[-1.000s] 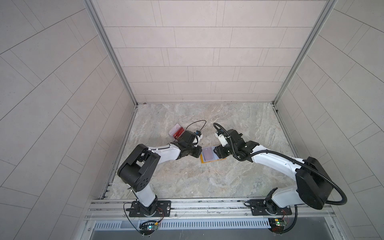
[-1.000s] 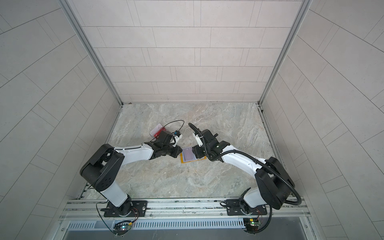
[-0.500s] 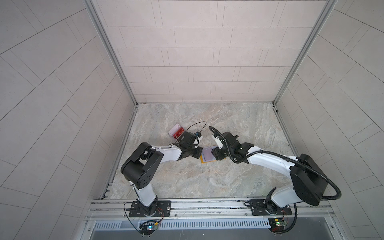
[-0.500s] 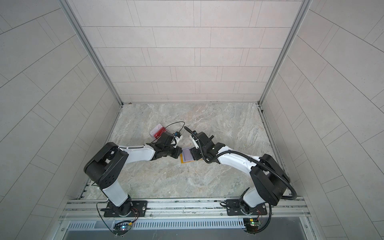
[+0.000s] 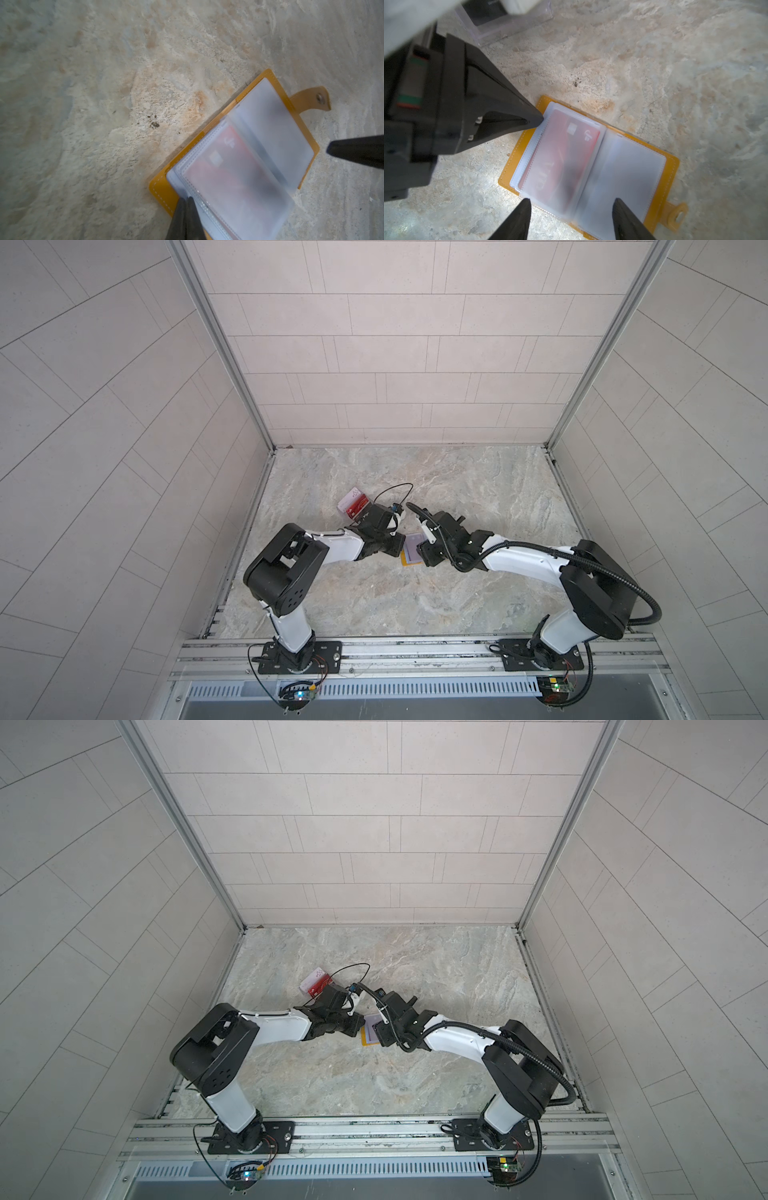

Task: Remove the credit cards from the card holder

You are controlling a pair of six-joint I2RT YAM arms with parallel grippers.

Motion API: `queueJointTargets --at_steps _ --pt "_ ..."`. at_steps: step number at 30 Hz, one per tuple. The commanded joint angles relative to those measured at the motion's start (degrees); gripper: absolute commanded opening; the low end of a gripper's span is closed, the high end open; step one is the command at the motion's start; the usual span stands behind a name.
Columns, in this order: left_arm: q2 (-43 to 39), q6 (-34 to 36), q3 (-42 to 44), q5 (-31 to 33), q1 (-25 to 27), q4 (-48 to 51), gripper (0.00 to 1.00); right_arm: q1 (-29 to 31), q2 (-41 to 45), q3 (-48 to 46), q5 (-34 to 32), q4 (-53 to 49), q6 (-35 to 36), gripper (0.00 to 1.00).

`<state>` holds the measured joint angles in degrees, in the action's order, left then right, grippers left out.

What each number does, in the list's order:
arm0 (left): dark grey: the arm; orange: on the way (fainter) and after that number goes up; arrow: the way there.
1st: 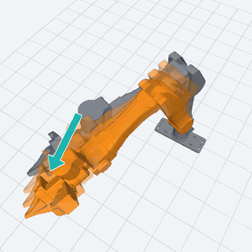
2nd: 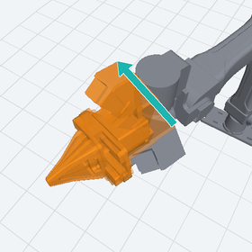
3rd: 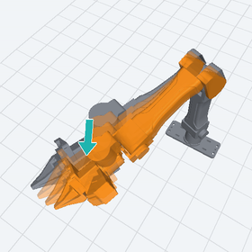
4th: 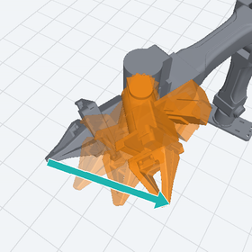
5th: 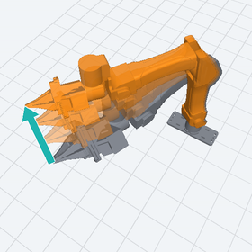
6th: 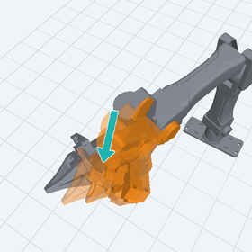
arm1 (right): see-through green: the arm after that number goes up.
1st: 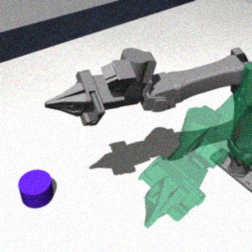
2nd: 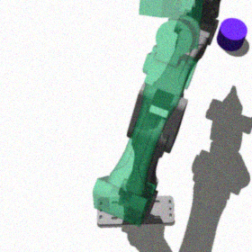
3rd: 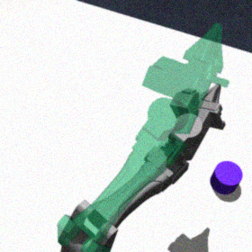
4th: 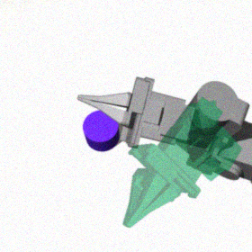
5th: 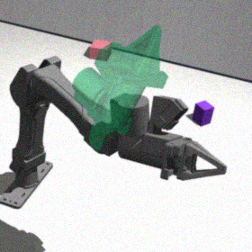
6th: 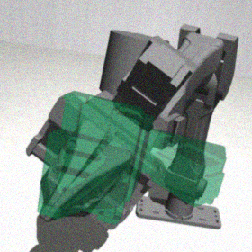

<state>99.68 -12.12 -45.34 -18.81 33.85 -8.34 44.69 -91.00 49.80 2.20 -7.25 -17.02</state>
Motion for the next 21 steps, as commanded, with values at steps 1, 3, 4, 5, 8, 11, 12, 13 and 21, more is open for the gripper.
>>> queueJointTargets --at_steps 1,3,4,5,8,11,12,13,21 --pt "1.1 -0.2 1.2 0.4 0.3 -0.1 0.00 1.4 -1.5 1.0 -1.8 1.0 -1.0 0.66" --pt "1.1 -0.6 1.5 0.0 0.3 -0.8 0.00 2.1 -2.4 1.2 -2.1 1.4 -1.0 0.65" --pt "1.2 -0.8 1.7 -0.1 0.3 -1.0 0.00 2.5 -2.8 1.4 -2.3 1.4 -0.8 0.65" --pt "1.1 -0.9 1.8 -0.1 0.3 -1.1 0.00 2.7 -3.2 1.5 -2.4 1.6 -0.9 0.65" --pt "1.1 -1.0 2.0 -0.2 0.3 -1.3 0.00 3.3 -4.1 1.9 -3.0 1.9 -1.0 0.65" --pt "1.0 -0.9 2.1 -0.2 0.3 -1.3 0.00 3.6 -4.9 1.9 -3.4 2.4 -1.2 0.65" --pt "1.0 -0.9 2.1 0.0 0.3 -1.3 0.00 3.6 -5.2 2.0 -3.6 2.5 -1.3 0.65" --pt "1.0 -0.9 2.2 0.0 0.3 -1.3 0.00 3.7 -5.4 1.9 -3.7 2.6 -1.4 0.65" --pt "1.3 -1.1 2.5 -0.3 0.3 -1.7 0.00 4.2 -7.3 1.9 -4.3 3.6 -2.0 0.66"
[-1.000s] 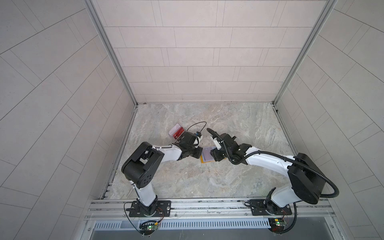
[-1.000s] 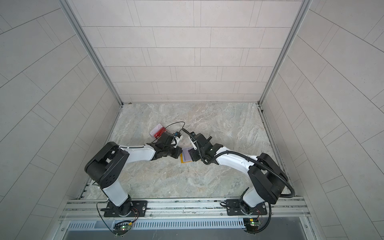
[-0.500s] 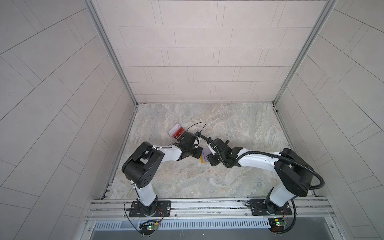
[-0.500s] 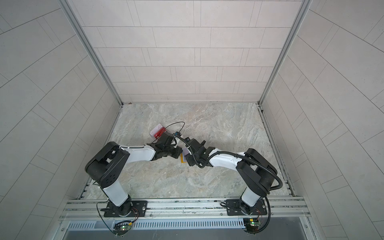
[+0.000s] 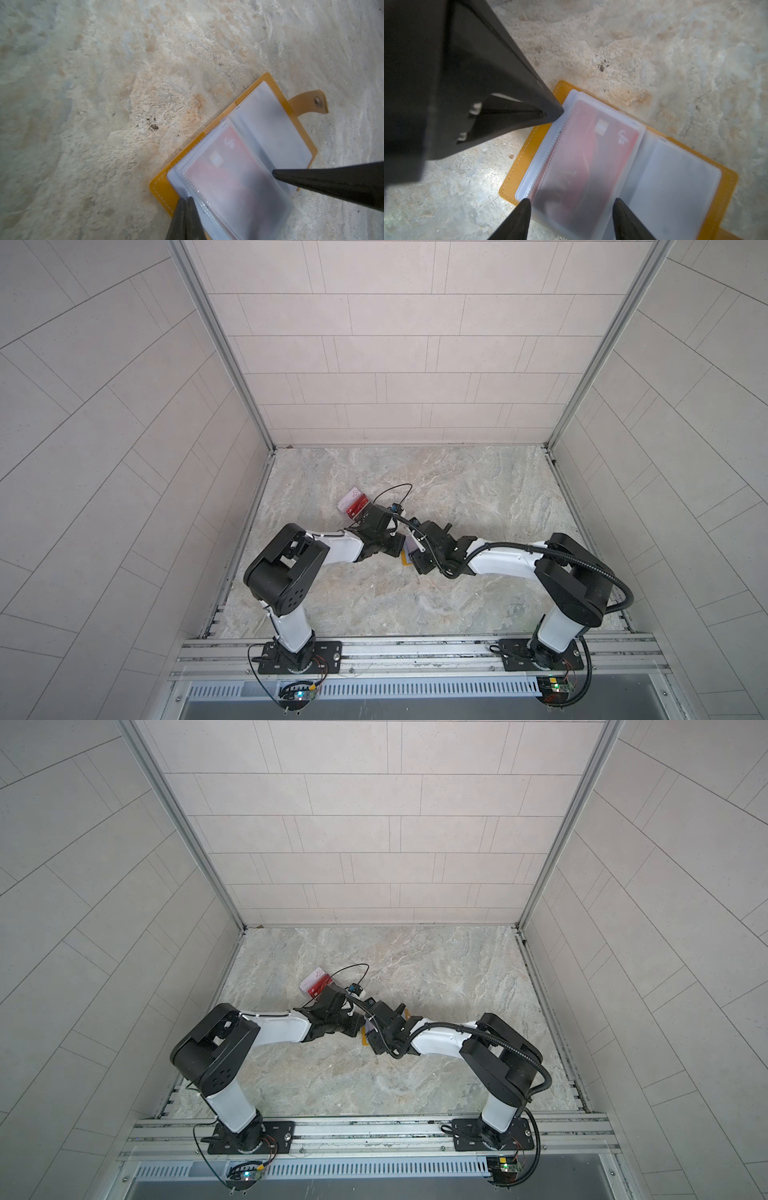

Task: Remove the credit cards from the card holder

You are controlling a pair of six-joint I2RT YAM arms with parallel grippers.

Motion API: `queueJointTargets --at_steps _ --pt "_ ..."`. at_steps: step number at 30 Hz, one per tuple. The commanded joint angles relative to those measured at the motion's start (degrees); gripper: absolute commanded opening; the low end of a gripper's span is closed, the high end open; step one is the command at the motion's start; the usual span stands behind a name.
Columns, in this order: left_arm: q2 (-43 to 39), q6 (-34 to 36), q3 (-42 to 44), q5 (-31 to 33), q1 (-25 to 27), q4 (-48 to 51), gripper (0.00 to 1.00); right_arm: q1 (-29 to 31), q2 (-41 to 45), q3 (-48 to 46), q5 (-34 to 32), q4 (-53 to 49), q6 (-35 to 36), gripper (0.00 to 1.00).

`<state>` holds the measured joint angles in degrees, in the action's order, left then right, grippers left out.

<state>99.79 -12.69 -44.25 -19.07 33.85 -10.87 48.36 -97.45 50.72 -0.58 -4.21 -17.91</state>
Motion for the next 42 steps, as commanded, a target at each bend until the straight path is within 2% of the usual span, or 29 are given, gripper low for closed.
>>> queueJointTargets --at_steps 1,6,14,27,29,35,42 --pt "1.2 -0.5 1.5 0.0 0.3 0.9 0.00 0.5 -1.1 1.0 -1.5 0.6 -1.2 0.66" --pt "1.2 -0.5 1.6 0.0 0.3 0.9 0.00 0.7 -2.1 1.4 -1.7 0.5 -1.2 0.65" --pt "1.3 0.0 1.6 -0.1 0.3 1.2 0.00 0.8 -2.5 1.9 -3.9 0.1 -2.3 0.60" --pt "1.0 1.6 1.4 -0.1 0.3 2.6 0.00 0.8 -3.2 3.7 -10.1 -3.1 -2.9 0.52" --pt "1.1 1.7 1.4 -0.1 0.3 2.7 0.00 0.8 -3.2 3.8 -9.2 -3.0 -2.6 0.52" --pt "1.2 1.8 1.4 -0.2 0.3 2.7 0.00 0.8 -1.4 2.1 -0.9 0.7 -2.6 0.60" --pt "1.2 2.0 1.5 -0.3 0.3 3.0 0.00 0.8 -1.7 2.2 0.8 1.9 -2.9 0.64"
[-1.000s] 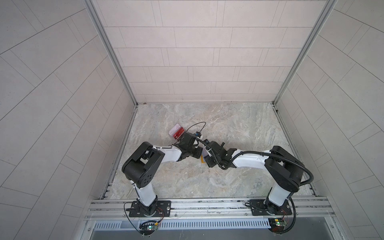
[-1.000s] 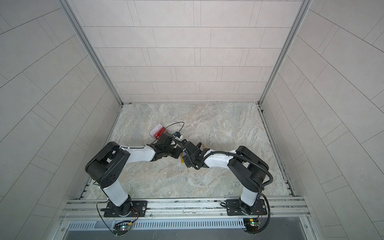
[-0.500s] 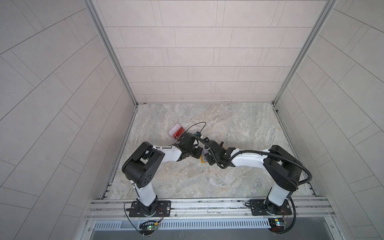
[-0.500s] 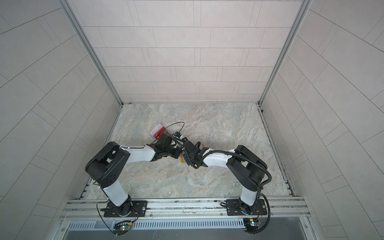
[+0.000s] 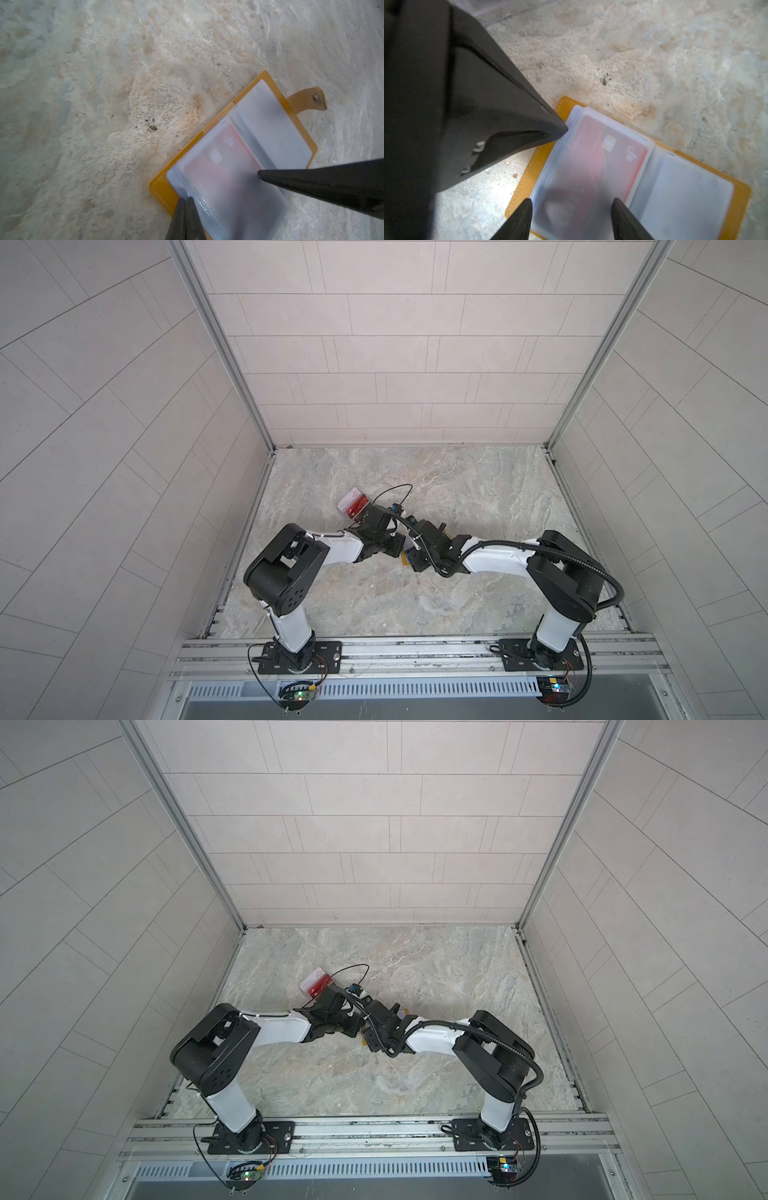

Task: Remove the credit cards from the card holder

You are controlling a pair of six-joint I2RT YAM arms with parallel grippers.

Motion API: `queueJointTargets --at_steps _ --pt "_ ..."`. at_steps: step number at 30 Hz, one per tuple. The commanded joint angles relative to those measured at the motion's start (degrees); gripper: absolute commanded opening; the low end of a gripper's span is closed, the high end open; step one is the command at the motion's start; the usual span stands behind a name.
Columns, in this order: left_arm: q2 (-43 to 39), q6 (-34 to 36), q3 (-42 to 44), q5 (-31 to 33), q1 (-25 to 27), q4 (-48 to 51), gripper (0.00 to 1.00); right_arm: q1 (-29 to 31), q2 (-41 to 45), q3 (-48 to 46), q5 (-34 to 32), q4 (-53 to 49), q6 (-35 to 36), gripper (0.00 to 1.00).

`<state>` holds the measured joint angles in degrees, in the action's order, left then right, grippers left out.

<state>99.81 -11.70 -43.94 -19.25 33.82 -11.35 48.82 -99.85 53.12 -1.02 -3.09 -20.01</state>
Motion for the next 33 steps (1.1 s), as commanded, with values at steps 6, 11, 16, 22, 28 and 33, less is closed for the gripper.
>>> queueJointTargets --at_steps 6,11,16,22,28,33 --pt "0.8 1.3 1.3 0.3 0.3 4.0 0.00 0.4 -0.8 0.6 -2.7 -1.4 -1.1 0.63" --pt "0.7 1.5 1.2 0.5 0.3 4.3 0.00 0.3 -1.4 0.4 -5.0 -2.4 -0.7 0.62" --pt "0.7 1.6 1.1 0.5 0.3 4.6 0.00 0.3 -1.6 0.1 -6.1 -2.8 -0.5 0.60" --pt "0.4 1.9 1.0 0.9 0.3 5.2 0.00 0.4 -1.3 0.1 -7.8 -3.3 -0.5 0.56" --pt "0.3 2.0 1.0 1.1 0.3 5.5 0.00 0.3 -1.1 0.7 -11.4 -5.1 -0.5 0.52" --pt "0.3 2.2 1.0 1.1 0.3 5.6 0.00 0.3 -0.7 1.0 -14.2 -6.3 -0.6 0.51"
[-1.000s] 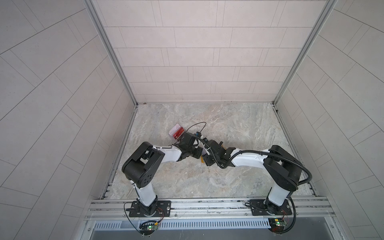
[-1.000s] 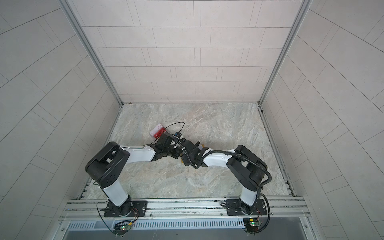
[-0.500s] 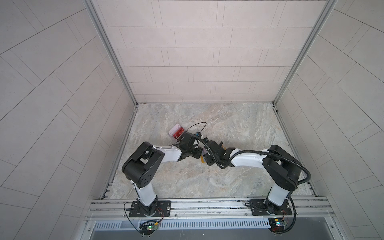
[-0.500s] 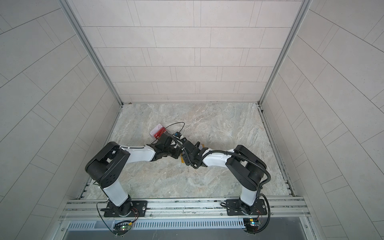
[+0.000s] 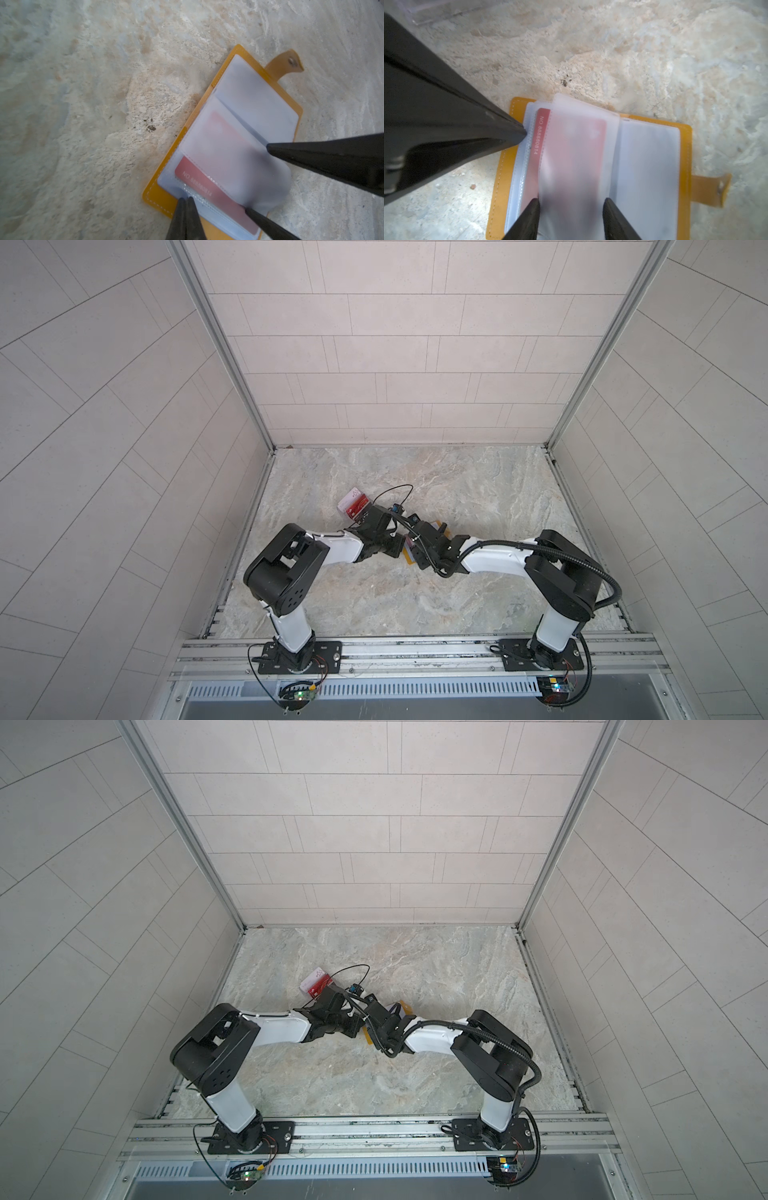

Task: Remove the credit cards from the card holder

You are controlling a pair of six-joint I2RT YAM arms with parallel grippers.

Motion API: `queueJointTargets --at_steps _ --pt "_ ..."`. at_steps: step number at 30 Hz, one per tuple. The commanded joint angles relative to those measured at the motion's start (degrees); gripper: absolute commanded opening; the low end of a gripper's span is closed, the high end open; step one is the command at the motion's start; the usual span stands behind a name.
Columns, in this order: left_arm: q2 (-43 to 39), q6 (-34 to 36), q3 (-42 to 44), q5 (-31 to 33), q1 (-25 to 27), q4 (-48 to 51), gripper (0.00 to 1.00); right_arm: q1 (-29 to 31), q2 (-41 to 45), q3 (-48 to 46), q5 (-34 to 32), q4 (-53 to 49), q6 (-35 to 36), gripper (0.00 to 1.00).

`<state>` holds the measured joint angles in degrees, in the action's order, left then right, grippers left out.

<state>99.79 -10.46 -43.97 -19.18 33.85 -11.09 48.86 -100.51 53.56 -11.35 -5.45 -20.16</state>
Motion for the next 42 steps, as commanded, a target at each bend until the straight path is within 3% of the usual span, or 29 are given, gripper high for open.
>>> queueJointTargets --at_steps 1,14,42 --pt "0.3 1.0 1.0 1.1 0.3 5.3 0.00 0.3 0.0 0.8 -4.5 -4.2 -0.6 0.51" --pt "0.3 1.4 1.2 1.1 0.3 5.5 0.00 -0.7 0.0 3.6 -6.6 -5.4 0.6 0.42" --pt "0.8 1.7 0.3 0.7 0.3 5.6 0.00 -10.4 4.2 1.6 -3.1 -8.5 -0.8 0.37"
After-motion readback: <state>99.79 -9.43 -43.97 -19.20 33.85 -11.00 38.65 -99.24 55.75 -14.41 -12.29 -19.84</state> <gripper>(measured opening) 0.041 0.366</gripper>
